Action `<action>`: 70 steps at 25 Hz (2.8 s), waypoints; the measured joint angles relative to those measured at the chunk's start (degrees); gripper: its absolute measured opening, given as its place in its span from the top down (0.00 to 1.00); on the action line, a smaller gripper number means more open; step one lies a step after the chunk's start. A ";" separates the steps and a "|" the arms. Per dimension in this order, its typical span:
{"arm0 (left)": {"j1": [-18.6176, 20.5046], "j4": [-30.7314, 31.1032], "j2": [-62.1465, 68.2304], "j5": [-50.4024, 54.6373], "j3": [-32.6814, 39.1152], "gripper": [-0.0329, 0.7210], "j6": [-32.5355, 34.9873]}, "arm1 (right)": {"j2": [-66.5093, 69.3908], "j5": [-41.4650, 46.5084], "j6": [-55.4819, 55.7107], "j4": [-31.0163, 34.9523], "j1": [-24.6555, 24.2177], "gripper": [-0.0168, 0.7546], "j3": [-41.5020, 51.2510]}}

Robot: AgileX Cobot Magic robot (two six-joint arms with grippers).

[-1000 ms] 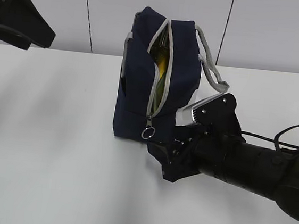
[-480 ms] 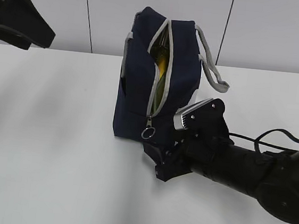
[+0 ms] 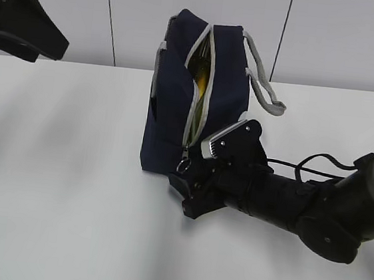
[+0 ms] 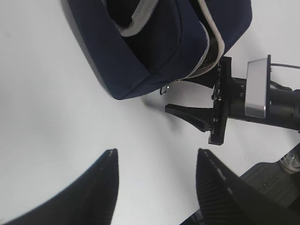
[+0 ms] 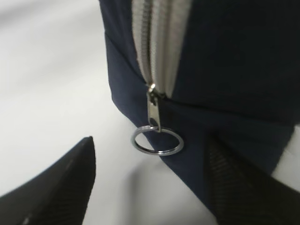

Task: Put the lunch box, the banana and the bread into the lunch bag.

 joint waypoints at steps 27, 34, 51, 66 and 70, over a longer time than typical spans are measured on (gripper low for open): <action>0.00 0.32 0.00 0.00 0.00 0.46 0.00 | 3.62 -3.04 0.00 -5.48 0.00 0.41 -3.56; 0.00 0.32 0.00 0.00 0.00 0.46 0.12 | 3.62 -0.89 0.11 -4.09 0.00 0.59 -3.82; 0.00 0.44 0.00 0.00 0.00 0.46 0.12 | 3.62 1.21 0.20 0.19 0.00 0.76 -3.82; 0.00 0.44 0.00 0.00 0.00 0.47 0.12 | 2.87 0.62 0.68 -4.80 0.00 0.97 -3.24; 0.00 0.44 0.00 0.00 0.00 0.47 0.12 | -0.40 2.30 0.90 -5.08 0.00 0.97 -2.41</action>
